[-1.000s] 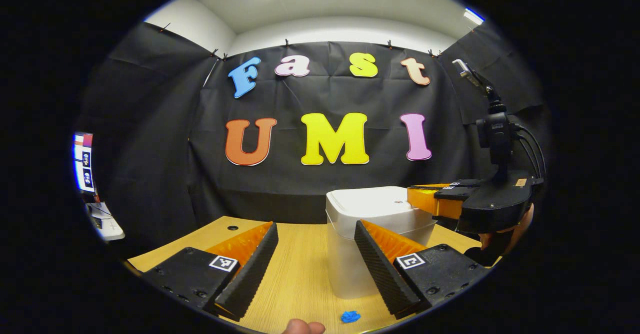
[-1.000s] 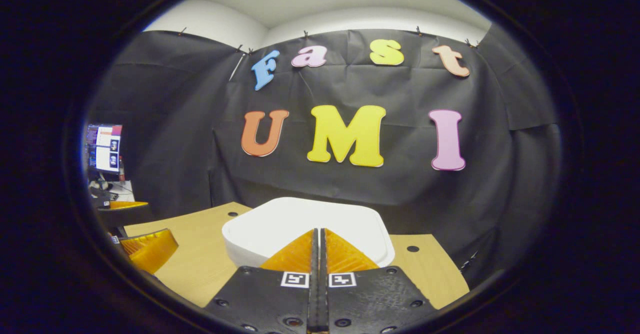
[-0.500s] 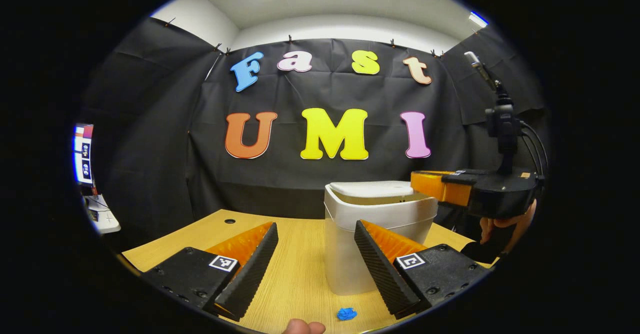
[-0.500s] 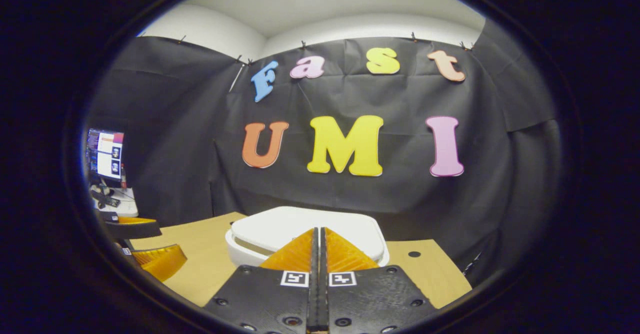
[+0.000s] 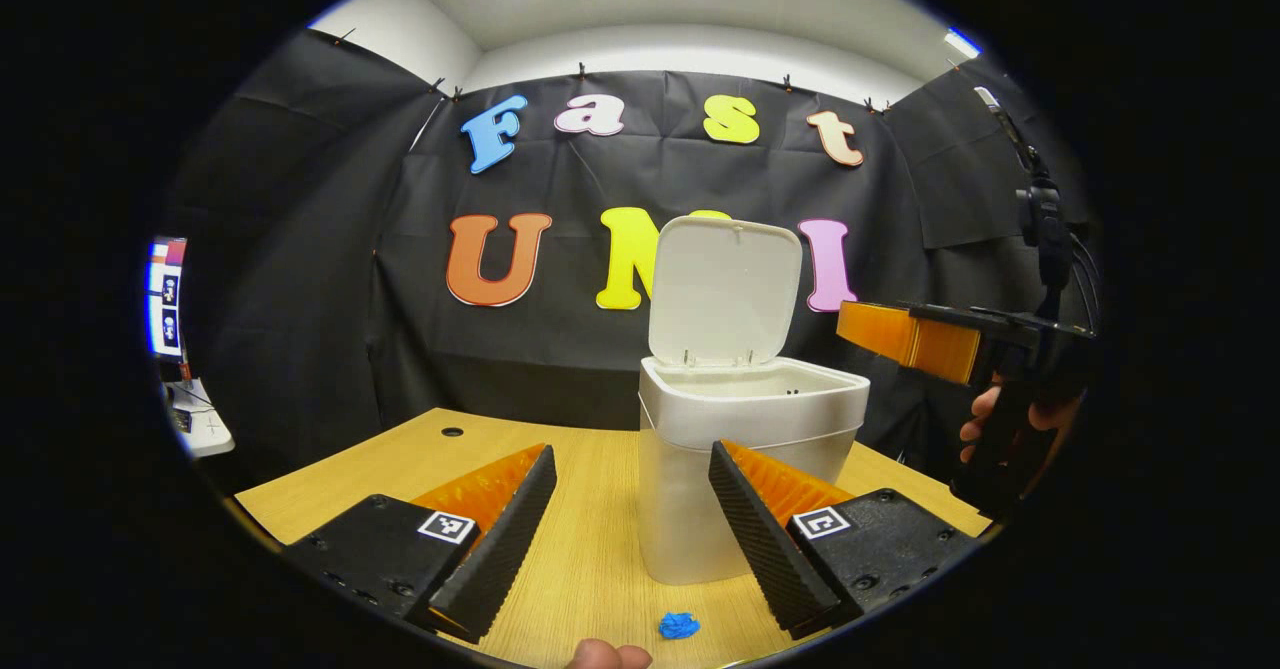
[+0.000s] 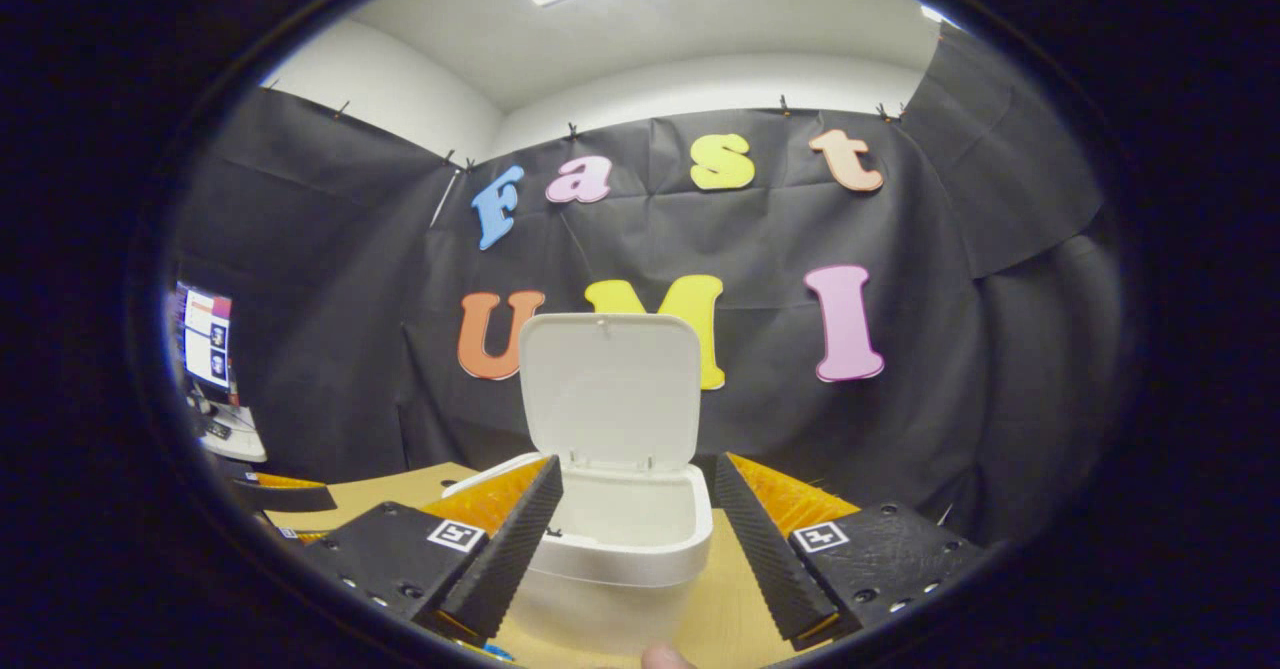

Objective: Press the lid of the desktop garbage bin to open it, pick up the crumpled paper on the desktop and throw it into the bin, then pick up the pop can on the desktop and drop it into the bin, and finally close the garbage bin lid.

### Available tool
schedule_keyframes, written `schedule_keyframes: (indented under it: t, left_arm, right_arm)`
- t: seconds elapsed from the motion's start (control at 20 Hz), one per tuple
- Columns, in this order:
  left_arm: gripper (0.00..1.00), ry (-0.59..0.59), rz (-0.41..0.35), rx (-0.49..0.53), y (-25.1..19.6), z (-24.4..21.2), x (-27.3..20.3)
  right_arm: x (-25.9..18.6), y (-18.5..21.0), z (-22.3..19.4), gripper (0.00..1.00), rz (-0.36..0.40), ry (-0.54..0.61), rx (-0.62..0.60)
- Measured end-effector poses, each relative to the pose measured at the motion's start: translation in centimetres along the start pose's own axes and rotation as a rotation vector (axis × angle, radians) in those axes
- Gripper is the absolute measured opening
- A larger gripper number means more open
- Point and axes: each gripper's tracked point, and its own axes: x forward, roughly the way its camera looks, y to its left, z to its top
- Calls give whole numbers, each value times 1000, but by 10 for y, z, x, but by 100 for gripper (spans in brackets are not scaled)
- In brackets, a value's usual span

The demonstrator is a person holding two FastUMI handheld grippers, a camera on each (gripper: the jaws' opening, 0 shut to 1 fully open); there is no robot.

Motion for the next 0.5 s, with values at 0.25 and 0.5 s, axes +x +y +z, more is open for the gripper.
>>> schedule_keyframes:
  t: [0.25,0.5]
  left_arm:
    - [99,23,-11,9,-6,-17,-2]
    - [99,88,-30,9,-16,-54,-8]
  right_arm:
    - [-16,-12,-15,95,-22,30,17]
    - [-41,-12,-49,95,-5,77,27]
